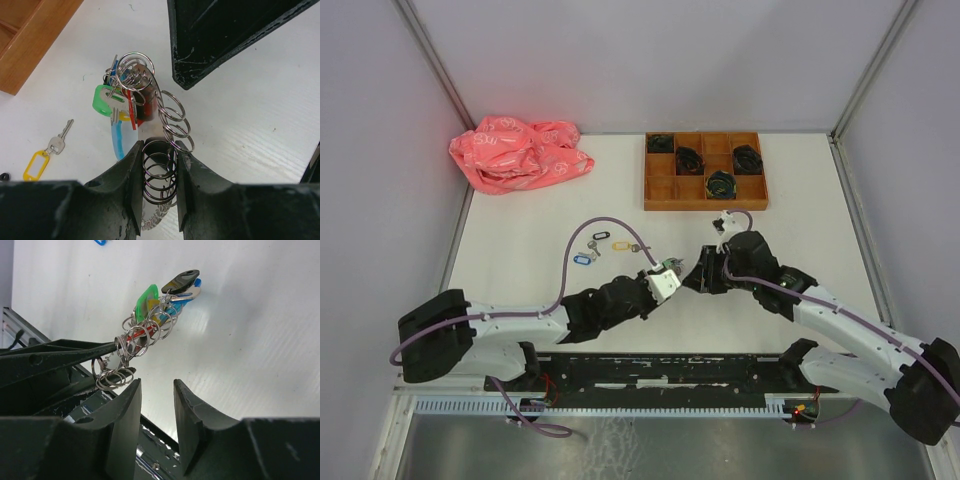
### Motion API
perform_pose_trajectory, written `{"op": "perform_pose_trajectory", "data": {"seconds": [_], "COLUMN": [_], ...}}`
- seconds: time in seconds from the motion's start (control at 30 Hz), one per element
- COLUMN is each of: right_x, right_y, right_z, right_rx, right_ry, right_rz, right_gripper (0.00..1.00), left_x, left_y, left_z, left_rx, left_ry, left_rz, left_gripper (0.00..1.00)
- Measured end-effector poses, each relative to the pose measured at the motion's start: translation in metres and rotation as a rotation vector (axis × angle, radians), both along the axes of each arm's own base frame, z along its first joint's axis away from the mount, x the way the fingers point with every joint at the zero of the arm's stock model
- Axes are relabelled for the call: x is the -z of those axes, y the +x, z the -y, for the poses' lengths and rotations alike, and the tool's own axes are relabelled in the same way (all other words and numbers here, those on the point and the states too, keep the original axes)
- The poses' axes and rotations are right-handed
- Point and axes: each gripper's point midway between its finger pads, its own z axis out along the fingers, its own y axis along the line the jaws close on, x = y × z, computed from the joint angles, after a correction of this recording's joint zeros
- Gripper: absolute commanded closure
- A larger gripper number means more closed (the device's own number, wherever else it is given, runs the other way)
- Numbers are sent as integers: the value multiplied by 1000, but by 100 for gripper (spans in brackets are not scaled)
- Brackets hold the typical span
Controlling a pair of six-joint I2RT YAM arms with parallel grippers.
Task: Put the keys on the keyring
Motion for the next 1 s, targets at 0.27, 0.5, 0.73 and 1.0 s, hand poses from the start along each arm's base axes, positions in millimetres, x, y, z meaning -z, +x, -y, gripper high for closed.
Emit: {"op": "perform_pose_trajectory", "data": {"seconds": [0.27,0.5,0.73,1.0], "right_x": [-5,-13,-9,-7], "right_y": [3,5,5,9], "right_z": [-9,-14,-17,-22], "right_rx": [41,39,46,56], "right_ry": [138,187,215,252], "right_rz": [-8,-4,-10,-6], "right_gripper": [61,63,67,71], "left_x": [-2,-4,-6,-11], "left_y": [2,4,5,5], "left_z": [5,6,6,10], "left_rx": [-10,-26,-50,-57], "left_ry": [-11,-20,-45,-80], "left_rz": [-12,-16,-37,-48], "left_gripper": [97,97,97,97]}}
